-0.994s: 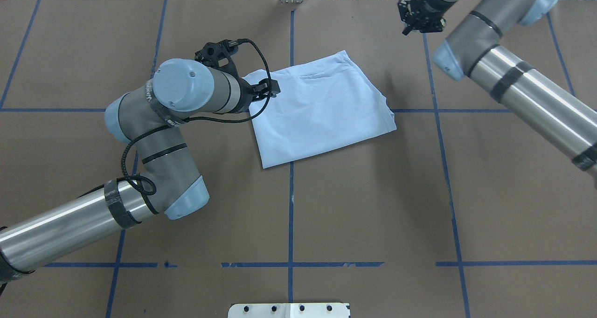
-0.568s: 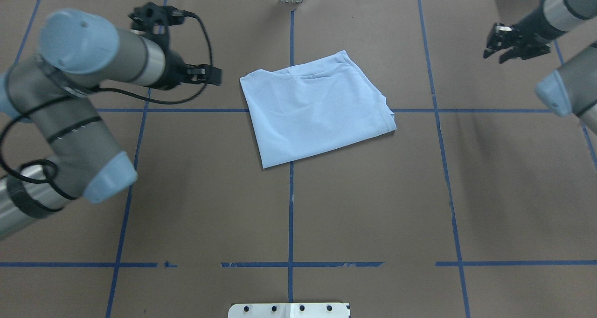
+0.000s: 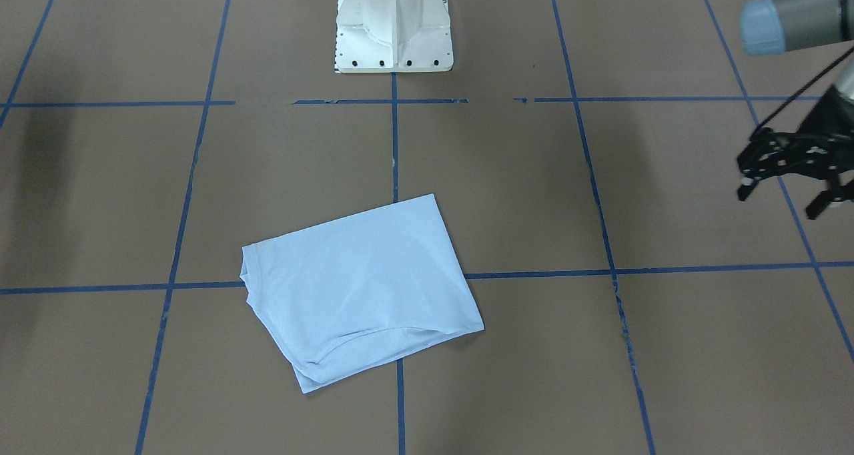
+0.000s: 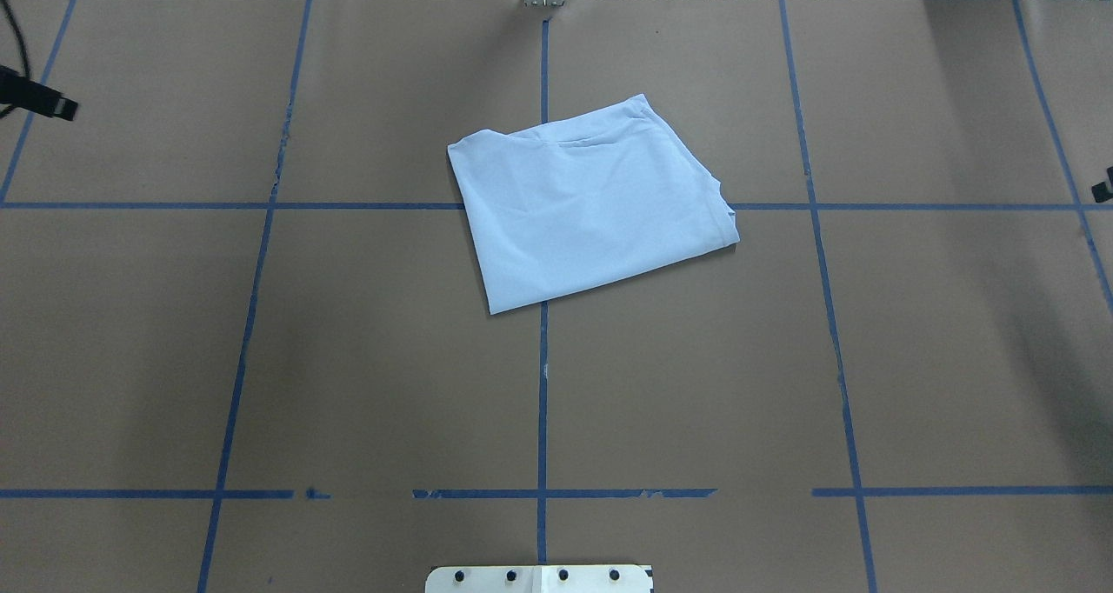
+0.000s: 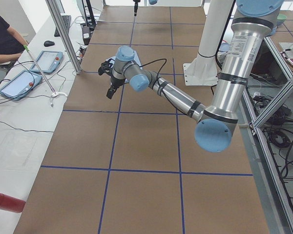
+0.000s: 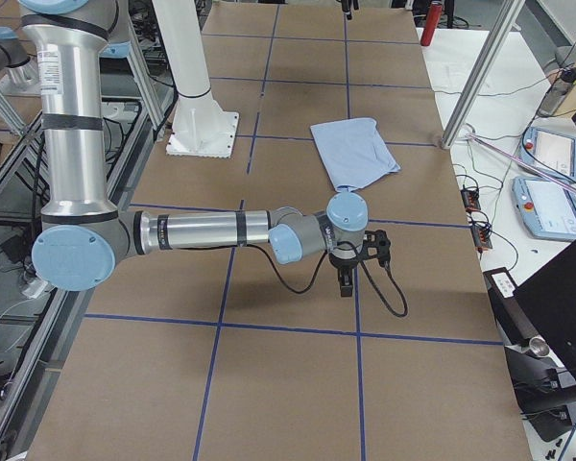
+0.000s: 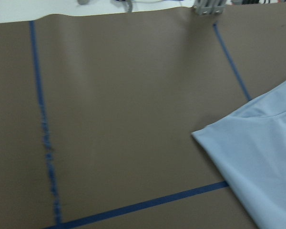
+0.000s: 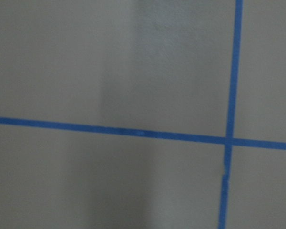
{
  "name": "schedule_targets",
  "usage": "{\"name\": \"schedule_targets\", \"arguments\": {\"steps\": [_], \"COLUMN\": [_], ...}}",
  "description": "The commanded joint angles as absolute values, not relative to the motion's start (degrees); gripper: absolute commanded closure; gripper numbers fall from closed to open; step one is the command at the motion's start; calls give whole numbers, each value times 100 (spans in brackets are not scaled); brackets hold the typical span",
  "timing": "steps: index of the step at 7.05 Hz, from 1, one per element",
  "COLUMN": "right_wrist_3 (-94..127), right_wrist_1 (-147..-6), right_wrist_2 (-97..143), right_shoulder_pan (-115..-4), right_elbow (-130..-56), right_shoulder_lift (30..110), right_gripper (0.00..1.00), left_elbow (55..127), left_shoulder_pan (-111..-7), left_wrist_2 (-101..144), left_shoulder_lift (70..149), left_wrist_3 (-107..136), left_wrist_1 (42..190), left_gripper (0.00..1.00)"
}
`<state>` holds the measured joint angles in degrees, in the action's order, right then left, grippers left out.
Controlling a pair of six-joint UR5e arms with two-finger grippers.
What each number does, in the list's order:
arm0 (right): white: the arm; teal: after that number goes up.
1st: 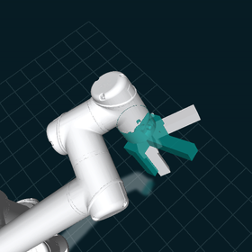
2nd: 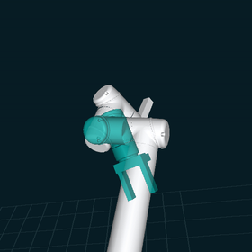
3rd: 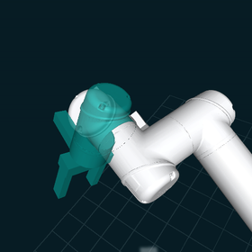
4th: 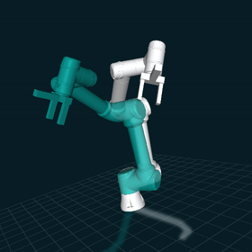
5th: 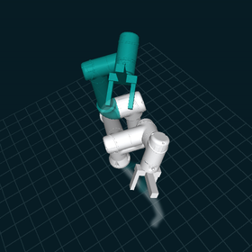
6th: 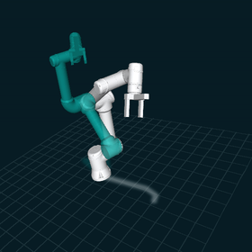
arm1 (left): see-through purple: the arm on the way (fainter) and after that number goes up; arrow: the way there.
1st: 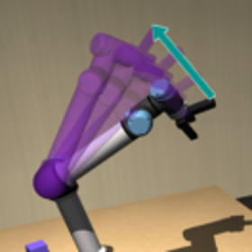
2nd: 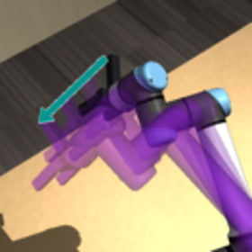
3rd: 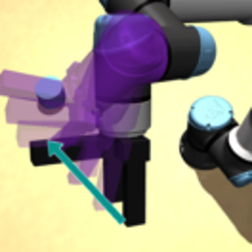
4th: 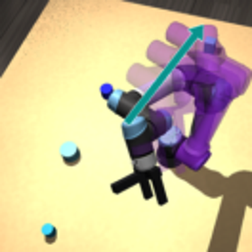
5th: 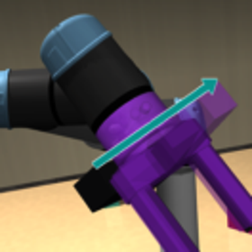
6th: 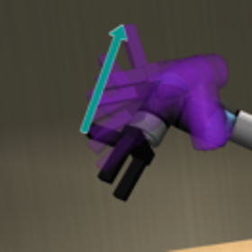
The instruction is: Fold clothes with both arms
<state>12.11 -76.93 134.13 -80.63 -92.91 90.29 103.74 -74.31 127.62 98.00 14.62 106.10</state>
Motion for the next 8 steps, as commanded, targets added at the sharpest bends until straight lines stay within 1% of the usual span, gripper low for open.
{"name": "schedule_targets", "arguments": {"steps": [1,3,5,7,8], "right_wrist_3": [-59,26,53,44,44], "right_wrist_1": [-8725,-9059,-9123,-9106,-9088], "right_wrist_2": [13465,13605,13614,13597,13614], "right_shoulder_pan": [-8620,-8640,-8640,-8640,-8640], "right_elbow": [-9334,-9334,-9334,-9334,-9325], "right_shoulder_lift": [9123,9106,9123,9132,9141], "right_gripper": [0,0,0,0,0], "left_elbow": [10186,10195,10292,10581,10530], "left_shoulder_pan": [-8077,-8112,-8252,-8262,-8253], "left_wrist_2": [13219,13254,13271,13271,13280], "left_shoulder_lift": [9188,8730,8736,8509,8525], "left_wrist_3": [545,536,519,492,597], "left_wrist_1": [10039,9950,9224,9193,9193], "left_gripper": [1,0,0,0,0]}}
